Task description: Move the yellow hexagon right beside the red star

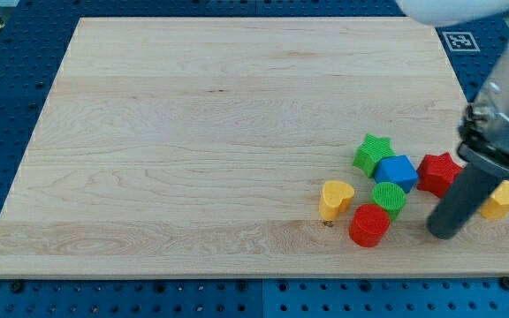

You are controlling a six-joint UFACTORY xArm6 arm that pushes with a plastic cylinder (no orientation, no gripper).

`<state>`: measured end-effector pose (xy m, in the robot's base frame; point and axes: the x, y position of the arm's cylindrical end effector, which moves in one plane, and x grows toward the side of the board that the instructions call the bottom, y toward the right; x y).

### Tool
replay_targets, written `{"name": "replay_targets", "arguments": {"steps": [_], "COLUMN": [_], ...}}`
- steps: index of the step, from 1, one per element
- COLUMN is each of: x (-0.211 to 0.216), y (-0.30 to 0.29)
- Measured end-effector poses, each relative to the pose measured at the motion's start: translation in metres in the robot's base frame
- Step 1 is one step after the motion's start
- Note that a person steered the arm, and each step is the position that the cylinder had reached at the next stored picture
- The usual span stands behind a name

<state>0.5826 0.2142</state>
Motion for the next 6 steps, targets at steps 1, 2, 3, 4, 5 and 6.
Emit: {"name": "replay_targets", "arguments": {"steps": [1, 2, 3, 4, 5, 6], "x": [0.016, 0.022, 0.017, -0.003, -0.033, -0.036], "y": [0.051, 0.097, 0.121, 0.075, 0.070, 0.066]}}
